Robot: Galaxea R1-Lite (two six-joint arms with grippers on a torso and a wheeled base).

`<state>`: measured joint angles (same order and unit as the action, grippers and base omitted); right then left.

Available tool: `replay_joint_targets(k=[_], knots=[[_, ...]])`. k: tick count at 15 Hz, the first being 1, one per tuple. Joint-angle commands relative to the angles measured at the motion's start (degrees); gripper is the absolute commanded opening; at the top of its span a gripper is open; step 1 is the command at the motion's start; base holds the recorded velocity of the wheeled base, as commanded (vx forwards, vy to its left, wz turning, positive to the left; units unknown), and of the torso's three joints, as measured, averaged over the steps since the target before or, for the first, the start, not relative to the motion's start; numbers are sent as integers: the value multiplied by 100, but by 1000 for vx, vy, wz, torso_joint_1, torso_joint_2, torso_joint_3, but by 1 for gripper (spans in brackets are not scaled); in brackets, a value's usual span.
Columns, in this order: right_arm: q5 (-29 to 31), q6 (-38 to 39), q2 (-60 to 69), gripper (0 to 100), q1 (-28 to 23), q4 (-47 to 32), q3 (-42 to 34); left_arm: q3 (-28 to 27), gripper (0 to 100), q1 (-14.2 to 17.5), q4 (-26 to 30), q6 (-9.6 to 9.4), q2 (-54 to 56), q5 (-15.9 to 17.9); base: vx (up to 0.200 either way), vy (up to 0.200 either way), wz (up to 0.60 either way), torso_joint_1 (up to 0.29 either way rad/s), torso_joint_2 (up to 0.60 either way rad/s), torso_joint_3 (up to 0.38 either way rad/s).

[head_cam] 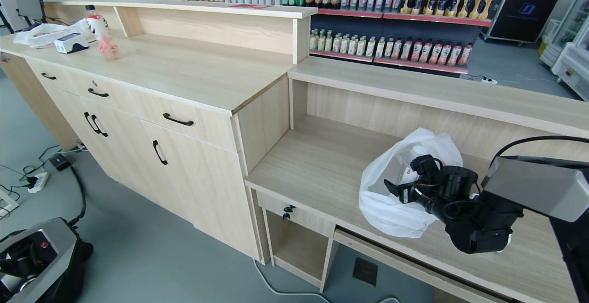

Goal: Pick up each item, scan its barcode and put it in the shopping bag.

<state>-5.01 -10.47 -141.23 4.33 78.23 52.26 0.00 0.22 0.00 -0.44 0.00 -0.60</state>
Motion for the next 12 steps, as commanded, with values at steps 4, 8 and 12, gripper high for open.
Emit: replay_joint_targets(k=[4,8,12], knots=[[18,-69,1335,100,77,-361,-234,0,0,4,0,0,0,-2,0,0,0,0,0,0],[35,-227,2767,100,-125,-1169,-937,0,0,4,0,0,0,-2,0,0,0,0,0,0],[677,-218,4200,100,-424,-1978,-1333,0,0,4,0,0,0,-2,0,0,0,0,0,0]])
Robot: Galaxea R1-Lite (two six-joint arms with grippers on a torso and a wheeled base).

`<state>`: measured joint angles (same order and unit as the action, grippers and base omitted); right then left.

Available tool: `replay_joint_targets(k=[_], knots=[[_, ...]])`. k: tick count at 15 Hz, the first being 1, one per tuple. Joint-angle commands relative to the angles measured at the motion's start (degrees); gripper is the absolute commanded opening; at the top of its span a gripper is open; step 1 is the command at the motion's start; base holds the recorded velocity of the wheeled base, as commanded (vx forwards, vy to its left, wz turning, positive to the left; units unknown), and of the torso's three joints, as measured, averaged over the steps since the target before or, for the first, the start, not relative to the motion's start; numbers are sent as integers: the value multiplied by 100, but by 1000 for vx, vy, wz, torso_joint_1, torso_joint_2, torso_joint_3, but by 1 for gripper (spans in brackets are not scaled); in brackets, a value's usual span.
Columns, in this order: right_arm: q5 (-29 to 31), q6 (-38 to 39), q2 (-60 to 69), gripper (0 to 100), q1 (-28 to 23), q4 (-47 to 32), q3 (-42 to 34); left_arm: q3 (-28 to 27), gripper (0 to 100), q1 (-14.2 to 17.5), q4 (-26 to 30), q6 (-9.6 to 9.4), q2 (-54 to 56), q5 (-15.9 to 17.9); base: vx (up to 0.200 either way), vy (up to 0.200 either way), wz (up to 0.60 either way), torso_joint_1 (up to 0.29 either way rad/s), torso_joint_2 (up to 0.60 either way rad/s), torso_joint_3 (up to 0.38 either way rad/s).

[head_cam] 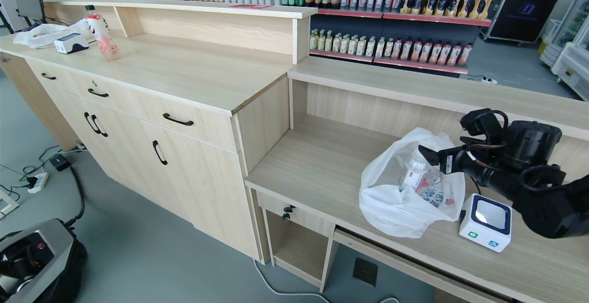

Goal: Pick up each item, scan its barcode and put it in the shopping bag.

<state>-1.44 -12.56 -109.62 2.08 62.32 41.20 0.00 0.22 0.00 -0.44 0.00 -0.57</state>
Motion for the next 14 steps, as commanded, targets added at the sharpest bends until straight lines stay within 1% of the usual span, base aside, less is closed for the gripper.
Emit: replay_joint_targets(k=[1,3,4,5,6,7,8,9,10,12,13,14], knots=[[364,-10,1276,100,-411,-633,-280,0,0,4,0,0,0,-4,0,0,0,0,0,0],[425,-45,1575,100,-956,-976,-367,0,0,4,0,0,0,-4,0,0,0,0,0,0],[1058,-300,1768,100,-1413,-1415,-411,0,0,4,0,0,0,-4,0,0,0,0,0,0],[1260,-326,1865,100,-1632,-1538,-508,0,0,4,0,0,0,-4,0,0,0,0,0,0],[1357,-318,1865,100,-1949,-1591,-570,0,0,4,0,0,0,-4,0,0,-600,2,-2,2],[1612,-291,1821,100,-2248,-1705,-666,0,0,4,0,0,0,-4,0,0,-600,2,-2,7],[1814,-195,1777,100,-2362,-1785,-666,0,0,4,0,0,0,-4,0,0,-600,-2,2,2],[2464,324,1478,100,-2494,-1925,-666,0,0,4,0,0,0,-4,0,0,0,0,0,0],[2666,737,1285,100,-2555,-2004,-658,0,0,4,0,0,0,-4,0,0,0,0,0,0],[2763,930,1065,100,-2652,-2171,-684,0,0,4,0,0,0,-4,0,0,0,-97,168,110],[2763,939,1074,100,-2608,-2180,-675,0,0,4,0,0,0,-4,0,0,0,-144,339,168],[2763,939,1118,100,-2441,-2136,-666,0,0,4,0,0,0,-4,0,0,0,-168,344,188]])
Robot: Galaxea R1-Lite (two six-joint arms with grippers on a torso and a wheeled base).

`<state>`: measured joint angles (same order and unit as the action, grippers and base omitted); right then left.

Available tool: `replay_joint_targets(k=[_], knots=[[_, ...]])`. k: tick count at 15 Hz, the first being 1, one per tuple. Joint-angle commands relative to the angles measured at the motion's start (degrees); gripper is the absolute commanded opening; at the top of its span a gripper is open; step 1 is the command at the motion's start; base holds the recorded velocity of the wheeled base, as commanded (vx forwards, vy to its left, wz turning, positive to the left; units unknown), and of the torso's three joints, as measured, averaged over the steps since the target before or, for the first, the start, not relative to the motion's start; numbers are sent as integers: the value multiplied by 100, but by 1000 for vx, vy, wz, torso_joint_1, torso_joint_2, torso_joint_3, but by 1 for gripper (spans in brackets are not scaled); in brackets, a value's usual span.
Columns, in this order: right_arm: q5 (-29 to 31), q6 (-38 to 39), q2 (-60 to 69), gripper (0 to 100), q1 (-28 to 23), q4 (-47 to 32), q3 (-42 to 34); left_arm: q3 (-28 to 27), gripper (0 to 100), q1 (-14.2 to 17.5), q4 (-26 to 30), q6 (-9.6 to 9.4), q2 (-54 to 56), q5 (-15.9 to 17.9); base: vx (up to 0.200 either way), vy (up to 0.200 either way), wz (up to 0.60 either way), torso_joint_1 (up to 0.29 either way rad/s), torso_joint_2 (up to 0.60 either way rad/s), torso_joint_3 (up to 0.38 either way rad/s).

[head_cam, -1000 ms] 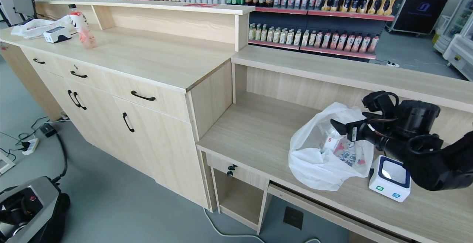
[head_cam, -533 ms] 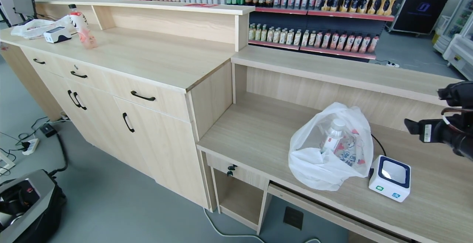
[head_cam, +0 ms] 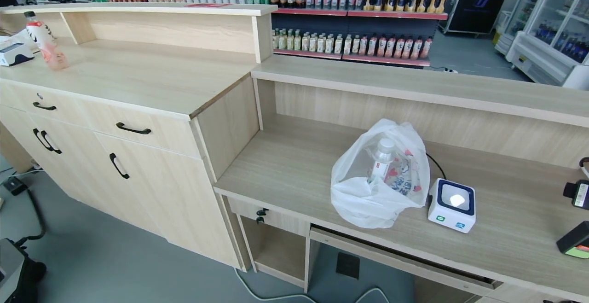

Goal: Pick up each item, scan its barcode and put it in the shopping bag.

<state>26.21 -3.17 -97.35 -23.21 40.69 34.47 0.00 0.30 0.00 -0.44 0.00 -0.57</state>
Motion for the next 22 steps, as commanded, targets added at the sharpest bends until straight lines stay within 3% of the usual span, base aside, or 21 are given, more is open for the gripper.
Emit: replay_joint_targets(k=[1,6,13,17,20,22], knots=[[16,1,-47,100,168,53,7,0,0,-4,0,0,0,-4,0,0,0,-173,359,183],[192,-606,243,100,405,237,42,0,0,-4,0,0,0,-4,0,0,-360,-70,151,78],[1264,-465,331,100,607,299,358,0,0,-4,0,0,0,-4,0,0,-514,-1,5,4],[112,598,-354,100,678,343,385,0,0,-4,0,0,0,-4,0,0,0,0,0,0],[-626,1029,-1163,100,1258,817,613,0,0,-4,0,0,0,-4,0,0,0,0,0,0],[-705,1046,-1576,100,1565,879,842,0,0,-4,0,0,0,-4,0,0,0,0,0,0]])
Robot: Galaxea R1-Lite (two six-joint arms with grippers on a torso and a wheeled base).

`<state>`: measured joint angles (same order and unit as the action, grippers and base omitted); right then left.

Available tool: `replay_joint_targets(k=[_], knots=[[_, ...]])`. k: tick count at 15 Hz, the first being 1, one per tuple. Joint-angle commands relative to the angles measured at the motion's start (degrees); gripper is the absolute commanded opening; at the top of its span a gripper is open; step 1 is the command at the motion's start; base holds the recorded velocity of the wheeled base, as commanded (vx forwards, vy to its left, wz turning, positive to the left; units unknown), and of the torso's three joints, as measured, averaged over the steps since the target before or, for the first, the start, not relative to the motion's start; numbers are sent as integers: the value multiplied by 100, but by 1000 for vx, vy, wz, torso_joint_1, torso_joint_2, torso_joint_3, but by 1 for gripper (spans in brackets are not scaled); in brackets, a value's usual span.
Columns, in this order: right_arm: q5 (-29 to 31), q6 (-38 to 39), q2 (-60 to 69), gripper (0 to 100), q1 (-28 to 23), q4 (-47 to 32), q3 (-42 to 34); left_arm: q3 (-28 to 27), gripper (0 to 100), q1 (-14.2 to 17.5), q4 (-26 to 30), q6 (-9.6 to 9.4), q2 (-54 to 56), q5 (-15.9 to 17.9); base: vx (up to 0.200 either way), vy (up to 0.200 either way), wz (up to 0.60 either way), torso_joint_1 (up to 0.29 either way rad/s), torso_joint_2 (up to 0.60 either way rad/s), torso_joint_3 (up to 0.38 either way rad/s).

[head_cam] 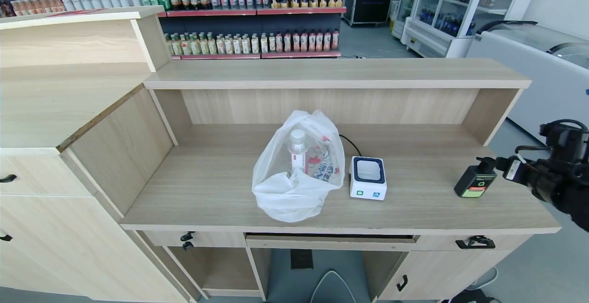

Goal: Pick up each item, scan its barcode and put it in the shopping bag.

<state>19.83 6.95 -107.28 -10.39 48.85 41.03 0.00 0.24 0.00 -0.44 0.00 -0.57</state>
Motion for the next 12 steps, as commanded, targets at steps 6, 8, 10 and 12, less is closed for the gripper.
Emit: replay_joint_targets(k=[6,8,10,12], knots=[[-208,43,-1797,100,634,1083,467,0,0,2,0,0,0,-4,0,0,0,0,0,0],[-217,149,-2052,100,669,1188,555,0,0,2,0,0,0,-4,0,0,0,0,0,0],[-217,193,-2236,100,678,1197,687,0,0,2,0,0,0,-4,0,0,0,0,0,0],[-217,193,-2333,100,669,1241,775,0,0,2,0,0,0,-4,0,0,0,0,0,0]])
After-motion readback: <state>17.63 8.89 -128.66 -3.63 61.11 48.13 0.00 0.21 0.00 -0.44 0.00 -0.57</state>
